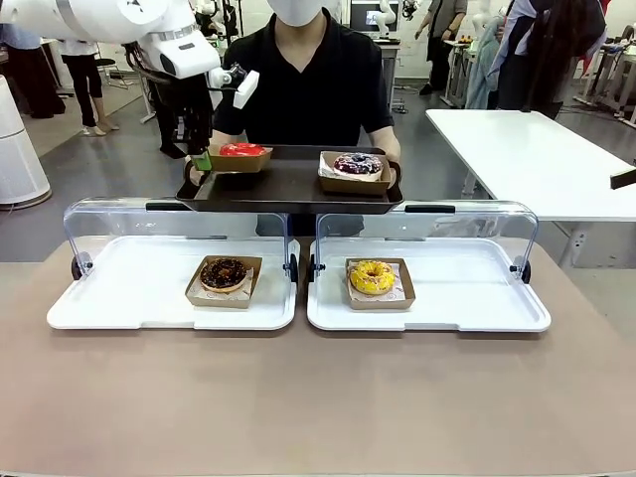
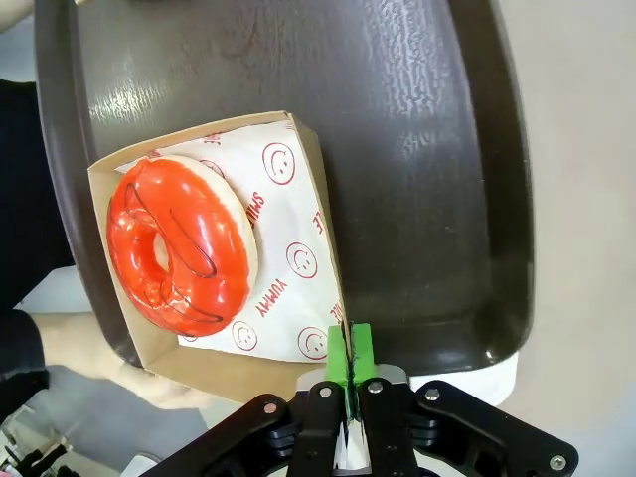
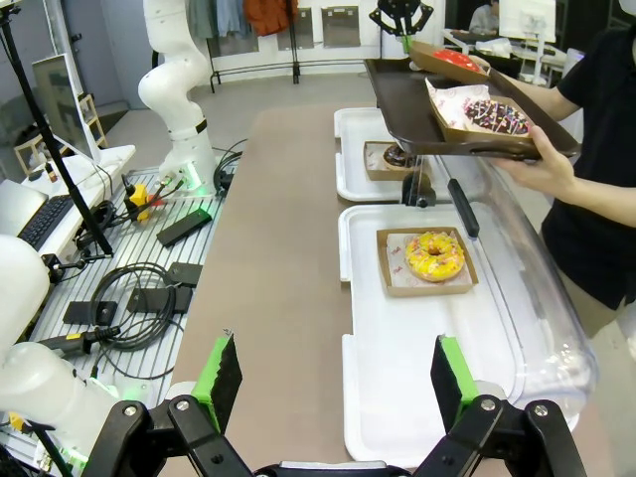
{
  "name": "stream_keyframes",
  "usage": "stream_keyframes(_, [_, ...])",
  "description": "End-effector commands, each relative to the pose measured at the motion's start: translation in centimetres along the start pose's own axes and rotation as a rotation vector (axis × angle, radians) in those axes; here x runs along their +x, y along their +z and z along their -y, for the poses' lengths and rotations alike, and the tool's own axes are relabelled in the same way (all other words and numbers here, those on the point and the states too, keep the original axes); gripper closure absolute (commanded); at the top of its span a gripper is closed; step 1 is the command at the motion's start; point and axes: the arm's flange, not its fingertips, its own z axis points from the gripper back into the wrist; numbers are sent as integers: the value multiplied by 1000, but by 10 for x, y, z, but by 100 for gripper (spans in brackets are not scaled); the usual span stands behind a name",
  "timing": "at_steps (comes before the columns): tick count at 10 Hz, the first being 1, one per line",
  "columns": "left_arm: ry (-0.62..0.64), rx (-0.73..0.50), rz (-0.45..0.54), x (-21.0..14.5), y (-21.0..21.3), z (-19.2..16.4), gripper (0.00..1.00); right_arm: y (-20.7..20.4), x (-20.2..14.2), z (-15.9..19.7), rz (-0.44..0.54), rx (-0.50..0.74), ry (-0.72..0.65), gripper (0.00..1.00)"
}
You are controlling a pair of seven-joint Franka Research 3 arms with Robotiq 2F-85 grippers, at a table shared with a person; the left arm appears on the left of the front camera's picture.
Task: Provide the desired donut to the person.
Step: Place the picked Paper togo box onto the Handle tray extended by the person.
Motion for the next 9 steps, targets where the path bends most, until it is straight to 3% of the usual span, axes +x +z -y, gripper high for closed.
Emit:
stream_keyframes(1, [26, -2, 36, 1, -3, -9, 99, -1, 0, 0, 1, 0, 1, 0])
stream_keyframes(4, [30, -30, 44, -1, -14, -13, 99, -1, 0, 0, 1, 0, 1, 0])
stream_keyframes(5, [20, -34, 41, 1, -16, -11, 59, -1, 0, 0, 1, 0, 1, 0])
stream_keyframes(6, [2, -41, 36, 2, -16, -13, 42, -1, 0, 0, 1, 0, 1, 0])
stream_keyframes(7, [-1, -44, 34, 3, -16, -14, 2, -1, 0, 0, 1, 0, 1, 0])
stream_keyframes(9, [2, -43, 33, 3, -17, -10, 0, -1, 0, 0, 1, 0, 1, 0])
